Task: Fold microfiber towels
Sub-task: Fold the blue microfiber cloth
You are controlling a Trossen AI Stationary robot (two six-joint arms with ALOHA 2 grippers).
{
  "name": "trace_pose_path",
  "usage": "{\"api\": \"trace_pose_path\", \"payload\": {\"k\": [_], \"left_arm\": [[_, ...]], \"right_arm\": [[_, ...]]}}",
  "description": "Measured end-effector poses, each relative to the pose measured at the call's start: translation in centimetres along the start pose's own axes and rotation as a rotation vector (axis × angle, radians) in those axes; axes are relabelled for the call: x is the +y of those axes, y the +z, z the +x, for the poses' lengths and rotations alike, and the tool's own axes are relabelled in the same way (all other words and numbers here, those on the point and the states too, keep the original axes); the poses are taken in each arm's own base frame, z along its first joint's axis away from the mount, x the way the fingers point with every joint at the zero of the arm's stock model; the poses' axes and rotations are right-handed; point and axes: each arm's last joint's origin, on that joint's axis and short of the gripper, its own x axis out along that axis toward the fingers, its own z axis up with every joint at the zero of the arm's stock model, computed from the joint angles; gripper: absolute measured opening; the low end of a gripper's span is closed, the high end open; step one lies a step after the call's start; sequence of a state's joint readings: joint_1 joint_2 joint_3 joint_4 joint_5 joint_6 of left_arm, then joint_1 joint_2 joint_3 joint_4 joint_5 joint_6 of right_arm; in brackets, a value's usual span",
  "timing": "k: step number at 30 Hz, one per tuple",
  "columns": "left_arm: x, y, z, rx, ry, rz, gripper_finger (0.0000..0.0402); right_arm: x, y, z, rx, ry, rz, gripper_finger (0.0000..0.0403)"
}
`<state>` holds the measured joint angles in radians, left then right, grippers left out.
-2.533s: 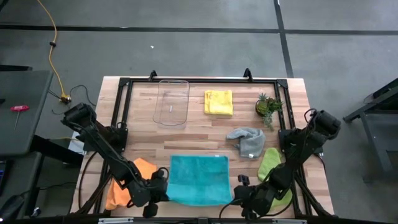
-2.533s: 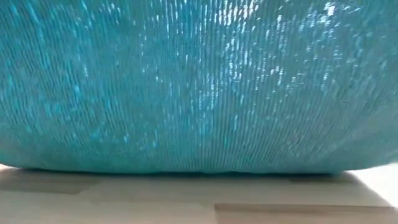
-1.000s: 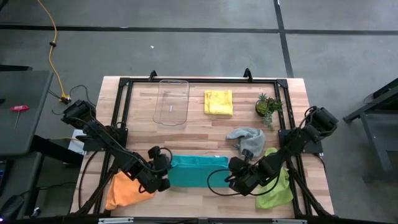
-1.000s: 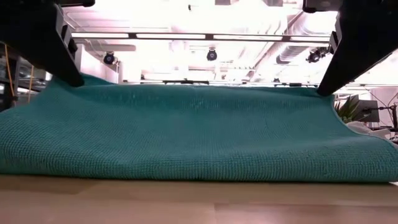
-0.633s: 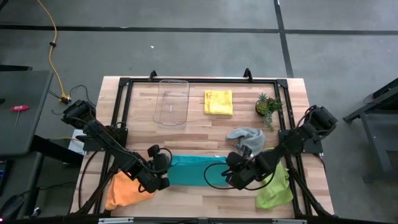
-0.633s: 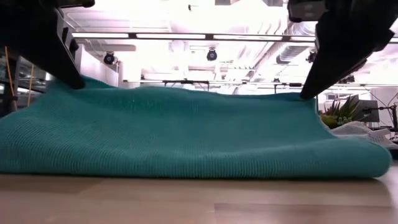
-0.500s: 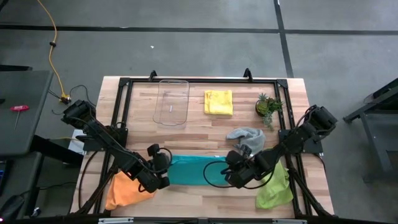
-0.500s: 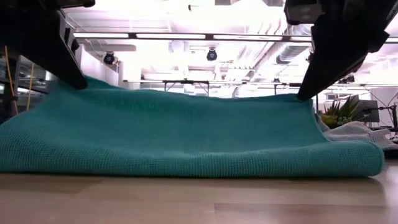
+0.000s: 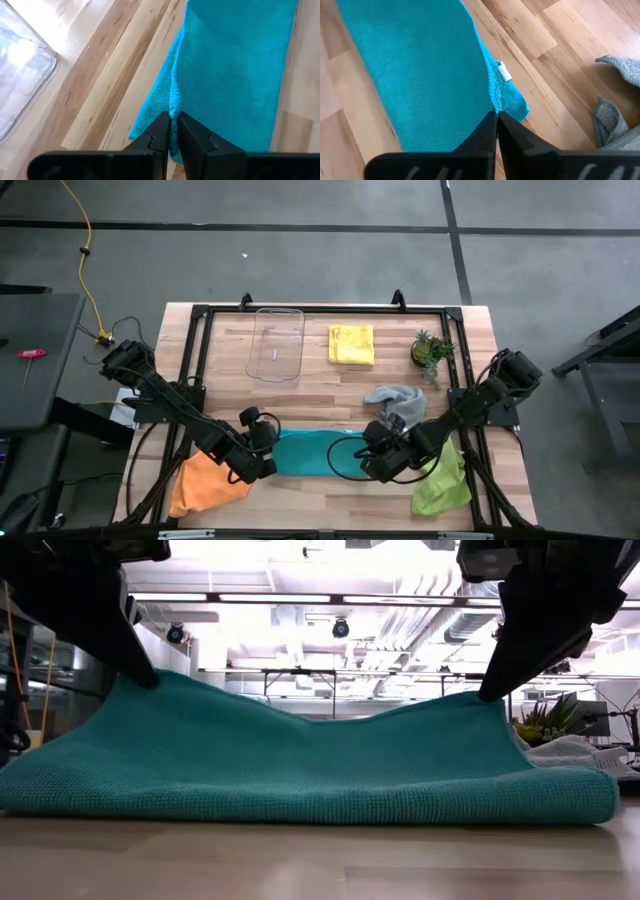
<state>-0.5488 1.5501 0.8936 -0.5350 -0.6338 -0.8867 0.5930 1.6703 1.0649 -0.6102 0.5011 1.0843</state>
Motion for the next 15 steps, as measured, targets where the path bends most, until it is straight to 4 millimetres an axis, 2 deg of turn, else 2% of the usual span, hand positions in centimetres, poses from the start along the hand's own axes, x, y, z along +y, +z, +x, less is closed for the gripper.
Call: {"api": "trace_pose_path", "payload": {"k": [8, 11, 15], "left_arm": [[-0.01, -0.02, -0.01, 0.005, -0.003, 0.02, 0.0035], [0.06, -0.08, -0.01, 0.01, 0.003, 0.026, 0.0053], [0.21, -0.19, -0.01, 0.019, 0.017, 0.037, 0.0088]], "right_arm": [[0.0, -0.05, 0.0, 0.014, 0.004, 0.037, 0.0007], [0.0, -0.06, 0.0, 0.016, 0.005, 0.042, 0.0029], [-0.01, -0.06, 0.0, 0.016, 0.005, 0.04, 0.0081]]}}
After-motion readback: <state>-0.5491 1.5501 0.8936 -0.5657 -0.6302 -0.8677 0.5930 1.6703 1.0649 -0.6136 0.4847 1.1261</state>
